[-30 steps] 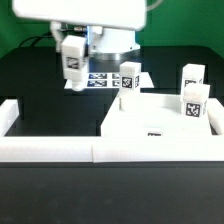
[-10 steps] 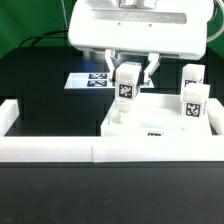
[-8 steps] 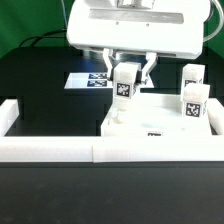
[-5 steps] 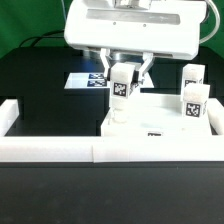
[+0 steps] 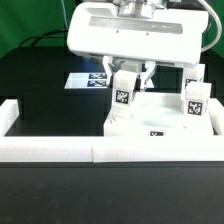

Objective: Assemble square table

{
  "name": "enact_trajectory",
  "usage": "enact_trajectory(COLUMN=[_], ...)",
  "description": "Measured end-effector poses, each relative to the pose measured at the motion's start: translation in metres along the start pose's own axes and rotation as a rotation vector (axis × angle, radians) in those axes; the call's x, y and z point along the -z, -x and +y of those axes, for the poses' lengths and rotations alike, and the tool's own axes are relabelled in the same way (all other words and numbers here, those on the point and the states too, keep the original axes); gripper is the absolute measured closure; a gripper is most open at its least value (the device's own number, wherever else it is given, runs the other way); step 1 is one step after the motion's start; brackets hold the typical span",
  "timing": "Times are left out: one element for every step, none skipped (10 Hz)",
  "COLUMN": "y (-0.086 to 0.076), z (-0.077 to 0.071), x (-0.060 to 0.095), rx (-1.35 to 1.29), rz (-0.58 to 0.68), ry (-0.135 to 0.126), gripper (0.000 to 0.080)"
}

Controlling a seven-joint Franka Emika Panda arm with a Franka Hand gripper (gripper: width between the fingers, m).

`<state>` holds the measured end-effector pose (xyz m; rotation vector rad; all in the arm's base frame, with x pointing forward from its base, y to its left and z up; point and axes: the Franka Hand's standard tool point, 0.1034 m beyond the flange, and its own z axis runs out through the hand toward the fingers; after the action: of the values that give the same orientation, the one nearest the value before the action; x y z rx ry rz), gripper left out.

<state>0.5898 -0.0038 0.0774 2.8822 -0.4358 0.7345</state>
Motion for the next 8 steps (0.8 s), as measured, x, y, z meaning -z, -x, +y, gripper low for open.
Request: enact_trajectory(y=[-0.0004, -0.0003, -0.0002, -0.0002, -0.0001, -0.0001, -0.0001, -0.0001], z=[-0.0006, -0.0004, -0.0004, -0.0004, -0.0004, -0.0004, -0.0004, -0.0004], x=[0.0, -0.0001, -0.0002, -0.0002, -0.0002, -0.0002, -0.0002, -0.0002], rx=[-0.002, 0.0, 0.0, 0.0, 0.0, 0.0, 0.0, 0.0], rz=[0.004, 0.003, 0.003, 0.003, 0.003, 0.003, 0.003, 0.003], ry=[0.0, 0.0, 0.0, 0.0, 0.0, 0.0, 0.0, 0.0], gripper=[0.0508, 0.0493, 0.0493, 0.0315, 0.0192, 0.0192, 0.0159, 0.0151])
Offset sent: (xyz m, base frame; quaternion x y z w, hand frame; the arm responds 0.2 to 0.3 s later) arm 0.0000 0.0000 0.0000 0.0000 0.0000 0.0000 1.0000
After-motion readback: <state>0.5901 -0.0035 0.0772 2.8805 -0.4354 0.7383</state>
